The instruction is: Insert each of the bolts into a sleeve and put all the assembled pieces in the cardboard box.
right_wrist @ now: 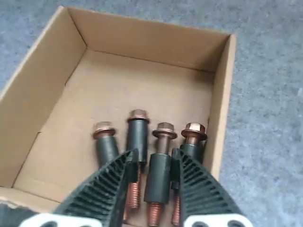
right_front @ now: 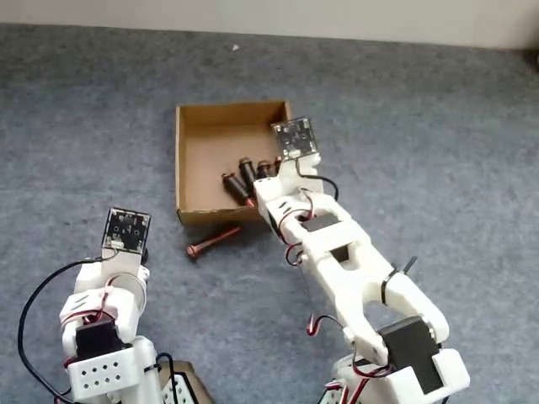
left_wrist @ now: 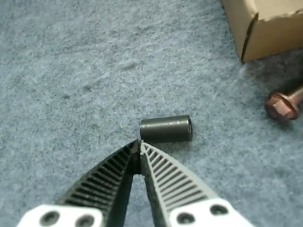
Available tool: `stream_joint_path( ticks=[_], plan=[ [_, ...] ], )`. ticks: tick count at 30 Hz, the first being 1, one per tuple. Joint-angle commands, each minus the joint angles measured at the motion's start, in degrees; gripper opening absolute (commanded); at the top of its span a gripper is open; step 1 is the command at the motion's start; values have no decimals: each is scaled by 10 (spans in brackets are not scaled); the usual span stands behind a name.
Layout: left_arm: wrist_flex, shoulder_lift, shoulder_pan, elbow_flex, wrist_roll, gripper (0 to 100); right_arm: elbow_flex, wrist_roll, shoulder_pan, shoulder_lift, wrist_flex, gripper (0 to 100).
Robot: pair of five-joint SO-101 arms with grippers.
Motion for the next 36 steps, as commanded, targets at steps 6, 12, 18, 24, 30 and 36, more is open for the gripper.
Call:
stream_joint_path(
  ticks=[6,12,18,24,30,36],
  plan=[
    [-11,-4,9,-4,-5,8,-23,8,0,-61,7,98],
    [-11,-5,-32,-24,-3,7,-15,8,-43,-162,182,98],
    [-11,-5,-115,-57,55,7,-28,8,-124,-189,238,98],
    [-20,-5,-208,-80,117,7,-32,14,-224,-188,238,102],
    [-46,-4,-247,-76,142,7,-67,76,-285,-128,239,102],
    [-47,-4,-247,-76,143,7,-232,76,-341,29,331,103]
  ],
)
